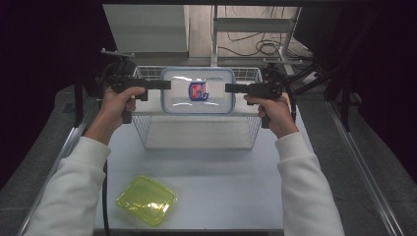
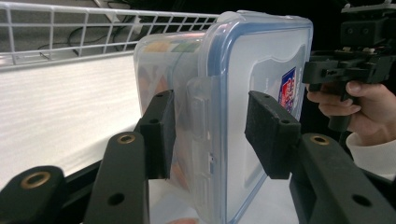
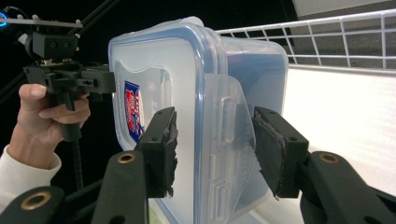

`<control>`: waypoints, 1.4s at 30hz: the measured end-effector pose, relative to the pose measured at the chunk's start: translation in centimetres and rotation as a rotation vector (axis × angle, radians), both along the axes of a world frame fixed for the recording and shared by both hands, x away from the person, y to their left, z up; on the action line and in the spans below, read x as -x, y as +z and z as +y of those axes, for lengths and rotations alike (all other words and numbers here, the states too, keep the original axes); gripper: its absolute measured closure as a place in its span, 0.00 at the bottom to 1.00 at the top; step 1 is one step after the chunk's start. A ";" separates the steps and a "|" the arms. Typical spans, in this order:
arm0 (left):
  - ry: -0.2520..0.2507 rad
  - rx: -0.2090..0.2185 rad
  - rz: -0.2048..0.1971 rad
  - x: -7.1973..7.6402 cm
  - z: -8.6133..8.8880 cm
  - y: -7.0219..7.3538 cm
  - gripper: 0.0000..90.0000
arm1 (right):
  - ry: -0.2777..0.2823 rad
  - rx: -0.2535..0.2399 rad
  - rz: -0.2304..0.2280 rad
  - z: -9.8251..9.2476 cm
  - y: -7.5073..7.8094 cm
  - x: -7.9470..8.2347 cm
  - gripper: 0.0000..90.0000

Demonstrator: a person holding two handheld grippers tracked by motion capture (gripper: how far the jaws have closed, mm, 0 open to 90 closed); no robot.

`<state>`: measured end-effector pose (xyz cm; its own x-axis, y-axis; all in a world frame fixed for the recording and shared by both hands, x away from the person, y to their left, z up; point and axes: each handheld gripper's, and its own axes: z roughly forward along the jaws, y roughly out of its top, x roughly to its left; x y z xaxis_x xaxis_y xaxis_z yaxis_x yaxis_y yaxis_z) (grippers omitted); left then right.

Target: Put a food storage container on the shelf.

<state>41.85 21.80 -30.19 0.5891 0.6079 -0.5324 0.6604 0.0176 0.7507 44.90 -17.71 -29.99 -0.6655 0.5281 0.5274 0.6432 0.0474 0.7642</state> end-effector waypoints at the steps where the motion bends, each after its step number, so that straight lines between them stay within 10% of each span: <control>1: 0.000 0.000 0.000 0.0 0.0 0.0 0.61 | 0.000 0.000 0.000 0.0 0.0 0.0 0.56; 16: 0.085 0.044 0.083 -2.4 -0.5 -1.8 0.53 | -0.134 0.008 0.097 0.6 -0.5 -2.2 0.49; 17: 0.086 0.027 0.093 -2.6 -0.7 -2.2 0.47 | -0.183 0.079 0.084 1.0 -0.6 -2.1 0.47; 22: 0.138 0.031 0.087 -2.5 -0.8 -2.8 0.26 | -0.231 0.069 0.068 1.0 -0.5 -1.3 0.44; 27: 0.162 0.018 0.031 -1.3 -0.2 -1.8 0.21 | -0.202 0.096 -0.013 0.2 0.4 0.3 0.47; 33: 0.130 -0.029 -0.052 2.2 0.7 -1.1 0.27 | -0.141 0.126 -0.099 -1.5 0.2 3.0 0.76; 37: 0.097 -0.069 -0.080 4.8 0.9 -2.0 0.29 | -0.052 0.172 -0.140 -1.2 -1.3 4.9 0.97; 42: 0.070 -0.096 -0.084 5.6 0.8 -3.0 0.30 | 0.013 0.230 -0.146 1.1 -3.5 5.0 0.99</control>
<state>36.28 22.61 -33.18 0.5834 0.6946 -0.4209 0.5952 -0.0131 0.8035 39.92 -16.66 -33.46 -0.7332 0.6138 0.2927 0.5254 0.2381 0.8168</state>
